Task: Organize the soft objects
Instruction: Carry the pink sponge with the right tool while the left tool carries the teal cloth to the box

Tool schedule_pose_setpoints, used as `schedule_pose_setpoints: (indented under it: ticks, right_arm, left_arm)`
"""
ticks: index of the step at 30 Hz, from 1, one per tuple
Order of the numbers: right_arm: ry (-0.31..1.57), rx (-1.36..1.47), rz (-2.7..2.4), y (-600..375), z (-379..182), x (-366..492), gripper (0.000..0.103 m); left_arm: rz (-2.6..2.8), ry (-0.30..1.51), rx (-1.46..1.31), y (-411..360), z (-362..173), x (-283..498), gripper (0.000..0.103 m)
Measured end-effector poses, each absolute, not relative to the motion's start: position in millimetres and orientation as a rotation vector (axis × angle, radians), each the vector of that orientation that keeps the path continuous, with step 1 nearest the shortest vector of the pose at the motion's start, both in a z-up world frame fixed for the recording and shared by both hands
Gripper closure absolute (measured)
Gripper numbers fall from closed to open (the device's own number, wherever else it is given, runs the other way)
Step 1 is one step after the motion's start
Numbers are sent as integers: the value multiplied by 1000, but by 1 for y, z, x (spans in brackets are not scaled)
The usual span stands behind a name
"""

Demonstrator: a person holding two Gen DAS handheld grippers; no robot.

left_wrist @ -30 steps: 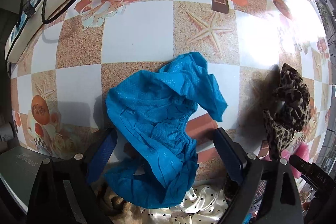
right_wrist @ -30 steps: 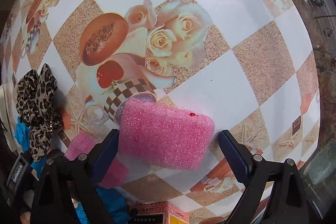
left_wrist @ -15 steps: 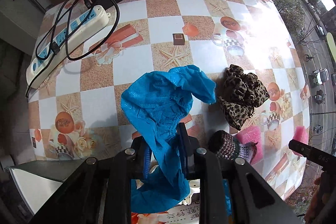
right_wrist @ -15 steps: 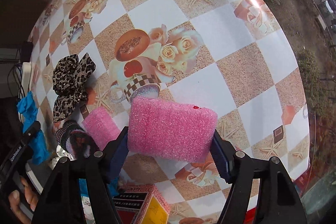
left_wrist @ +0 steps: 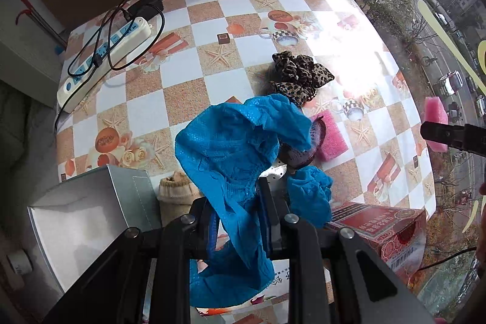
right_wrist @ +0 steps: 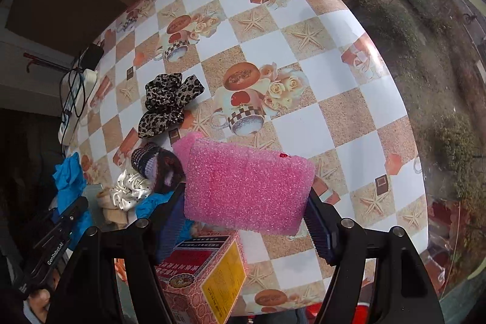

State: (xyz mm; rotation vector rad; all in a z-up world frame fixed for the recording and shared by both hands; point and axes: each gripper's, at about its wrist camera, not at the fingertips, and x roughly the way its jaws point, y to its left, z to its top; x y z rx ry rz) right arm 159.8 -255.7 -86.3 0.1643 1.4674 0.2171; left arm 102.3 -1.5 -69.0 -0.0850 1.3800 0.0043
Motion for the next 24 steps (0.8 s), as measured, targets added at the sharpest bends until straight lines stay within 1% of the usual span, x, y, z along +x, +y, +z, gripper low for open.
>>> schedule_pose_setpoints:
  ticks: [9, 16, 24]
  right_arm:
    - [1384, 24, 347, -210, -39, 113, 30]
    - [1376, -24, 416, -175, -29, 79, 30]
    - [1371, -69, 465, -146, -26, 47, 30]
  left_arm:
    - [-63, 1357, -85, -9, -41, 51, 78]
    - [-94, 1343, -46, -13, -30, 18, 78]
    - [-70, 1327, -47, 3, -21, -12, 78]
